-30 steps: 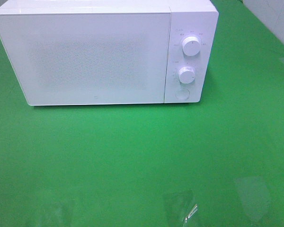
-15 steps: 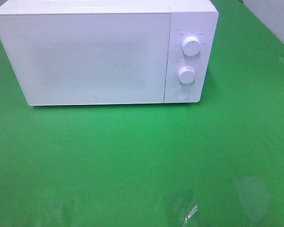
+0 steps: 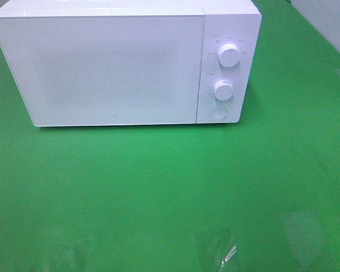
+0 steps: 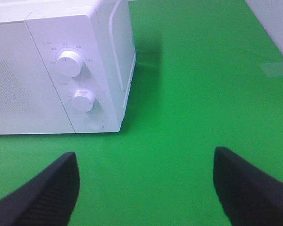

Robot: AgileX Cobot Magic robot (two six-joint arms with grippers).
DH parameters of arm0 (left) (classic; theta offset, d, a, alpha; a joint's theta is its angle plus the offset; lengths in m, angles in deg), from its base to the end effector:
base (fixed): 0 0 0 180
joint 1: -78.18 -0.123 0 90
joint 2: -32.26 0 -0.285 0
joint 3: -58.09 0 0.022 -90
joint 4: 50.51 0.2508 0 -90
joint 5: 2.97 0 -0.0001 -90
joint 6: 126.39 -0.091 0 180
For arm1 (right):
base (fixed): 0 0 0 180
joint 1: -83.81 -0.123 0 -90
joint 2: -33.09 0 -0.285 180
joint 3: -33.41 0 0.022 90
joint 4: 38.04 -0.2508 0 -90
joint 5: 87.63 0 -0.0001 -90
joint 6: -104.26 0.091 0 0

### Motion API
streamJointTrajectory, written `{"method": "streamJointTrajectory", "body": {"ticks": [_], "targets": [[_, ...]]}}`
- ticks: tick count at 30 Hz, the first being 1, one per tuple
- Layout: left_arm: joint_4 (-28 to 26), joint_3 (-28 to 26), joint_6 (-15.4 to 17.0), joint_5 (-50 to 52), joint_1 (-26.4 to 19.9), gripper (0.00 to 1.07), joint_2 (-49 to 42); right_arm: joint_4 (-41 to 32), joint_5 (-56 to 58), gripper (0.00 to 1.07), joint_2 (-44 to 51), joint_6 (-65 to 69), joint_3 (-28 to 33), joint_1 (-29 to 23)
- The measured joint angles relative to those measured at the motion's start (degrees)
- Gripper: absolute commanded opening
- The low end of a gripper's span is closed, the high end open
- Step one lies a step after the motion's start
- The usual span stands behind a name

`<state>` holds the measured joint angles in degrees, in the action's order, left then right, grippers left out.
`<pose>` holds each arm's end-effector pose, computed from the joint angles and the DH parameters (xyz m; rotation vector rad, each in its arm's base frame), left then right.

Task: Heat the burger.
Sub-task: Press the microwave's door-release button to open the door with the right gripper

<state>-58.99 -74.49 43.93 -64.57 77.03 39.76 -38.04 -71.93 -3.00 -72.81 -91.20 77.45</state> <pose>-0.0088 -0.0120 0.2823 0.1609 2.0190 -0.0572 0.1072 0.0120 0.2794 -0.0560 1.8713 0.1118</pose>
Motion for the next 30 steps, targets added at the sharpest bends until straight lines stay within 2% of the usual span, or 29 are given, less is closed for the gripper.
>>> {"method": "streamJointTrajectory", "body": {"ticks": [5, 7, 12, 14, 18, 21, 30], "targets": [[0.0, 0.0, 0.0, 0.0, 0.0, 1.00, 0.0, -0.3, -4.1, 0.76, -3.8, 0.0, 0.2, 0.0], [0.0, 0.0, 0.0, 0.0, 0.0, 1.00, 0.0, 0.0, -10.0, 0.76, -9.9, 0.0, 0.3, 0.0], [0.0, 0.0, 0.0, 0.0, 0.0, 1.00, 0.0, -0.3, -14.1, 0.76, -13.9, 0.1, 0.3, 0.0], [0.0, 0.0, 0.0, 0.0, 0.0, 1.00, 0.0, -0.4, -20.5, 0.76, -19.4, 1.7, 0.3, 0.0], [0.0, 0.0, 0.0, 0.0, 0.0, 1.00, 0.0, -0.4, -26.5, 0.76, -24.8, 2.1, 0.3, 0.0], [0.0, 0.0, 0.0, 0.0, 0.0, 1.00, 0.0, -0.4, -27.7, 0.76, -26.1, 2.1, 0.3, 0.0], [0.0, 0.0, 0.0, 0.0, 0.0, 1.00, 0.0, -0.5, -41.5, 0.76, -36.4, 2.2, 0.4, 0.0]]}}
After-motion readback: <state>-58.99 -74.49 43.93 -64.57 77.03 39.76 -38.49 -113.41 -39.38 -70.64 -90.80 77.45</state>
